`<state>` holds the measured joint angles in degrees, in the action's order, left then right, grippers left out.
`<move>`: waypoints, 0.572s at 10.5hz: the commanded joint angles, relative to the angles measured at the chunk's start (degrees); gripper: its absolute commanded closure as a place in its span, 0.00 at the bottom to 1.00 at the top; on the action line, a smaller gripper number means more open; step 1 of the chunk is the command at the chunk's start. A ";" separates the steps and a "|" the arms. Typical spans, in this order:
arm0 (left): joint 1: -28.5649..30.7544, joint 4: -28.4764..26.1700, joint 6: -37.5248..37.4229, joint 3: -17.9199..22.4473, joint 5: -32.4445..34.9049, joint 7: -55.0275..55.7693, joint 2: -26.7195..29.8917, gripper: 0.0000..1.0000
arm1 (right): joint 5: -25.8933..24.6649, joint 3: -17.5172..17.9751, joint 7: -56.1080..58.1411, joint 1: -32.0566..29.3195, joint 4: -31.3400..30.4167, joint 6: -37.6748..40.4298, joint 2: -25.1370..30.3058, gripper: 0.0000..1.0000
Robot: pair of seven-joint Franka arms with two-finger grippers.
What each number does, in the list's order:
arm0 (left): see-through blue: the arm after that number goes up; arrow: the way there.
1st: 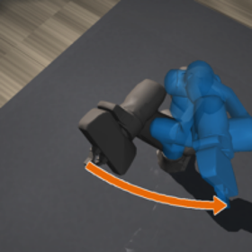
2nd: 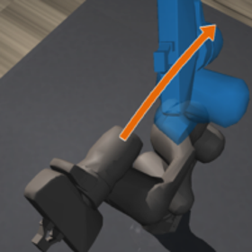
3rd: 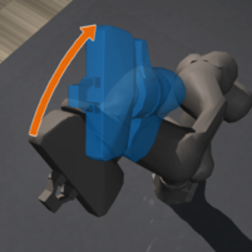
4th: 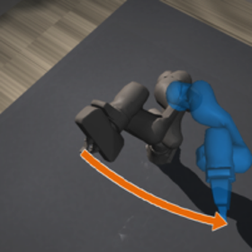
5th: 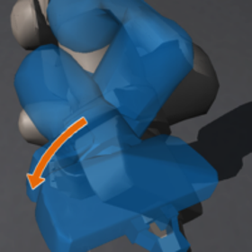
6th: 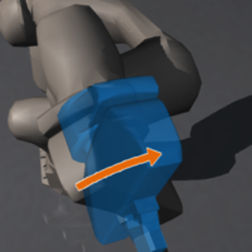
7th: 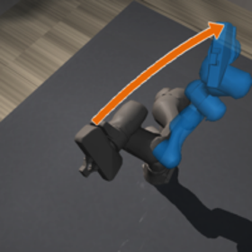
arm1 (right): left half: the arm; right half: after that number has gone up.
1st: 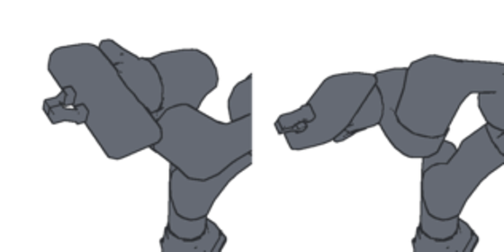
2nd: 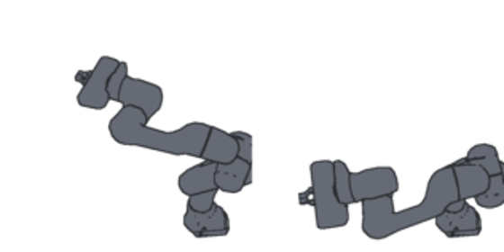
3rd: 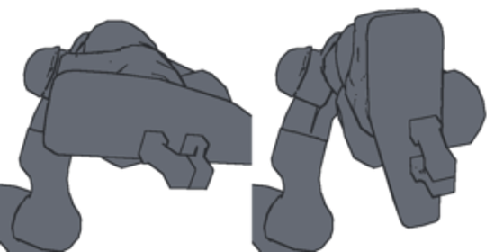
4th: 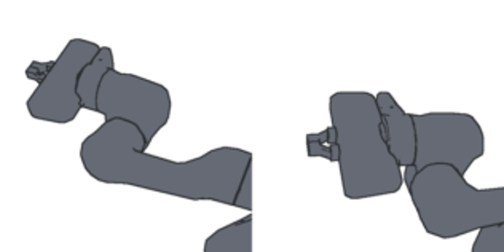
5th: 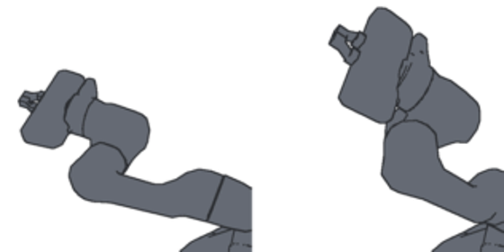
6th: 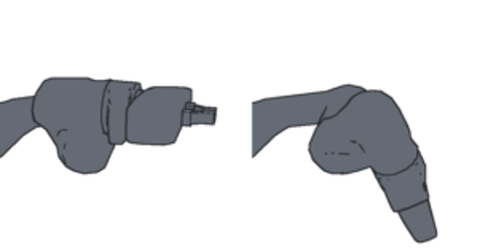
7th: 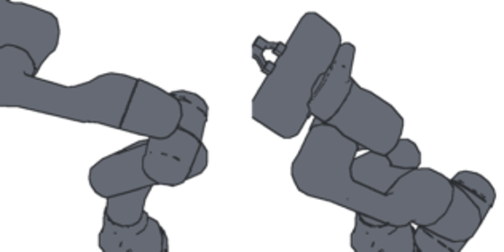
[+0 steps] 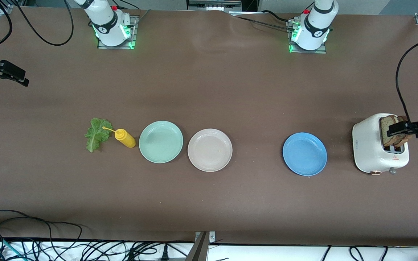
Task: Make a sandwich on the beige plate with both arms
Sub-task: 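Move the left gripper over the toaster toward the bread slices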
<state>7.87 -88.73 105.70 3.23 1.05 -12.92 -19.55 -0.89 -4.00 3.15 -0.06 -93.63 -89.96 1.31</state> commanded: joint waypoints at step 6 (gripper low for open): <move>3.37 -6.89 5.13 -0.33 -2.28 -10.01 1.09 0.00 | 0.89 -0.04 -0.34 -0.11 0.46 0.57 0.10 0.00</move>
<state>10.06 -93.57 109.71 3.22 0.18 -20.22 -19.95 -0.88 -4.00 3.15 -0.06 -93.63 -89.95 1.31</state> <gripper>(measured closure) 0.000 0.000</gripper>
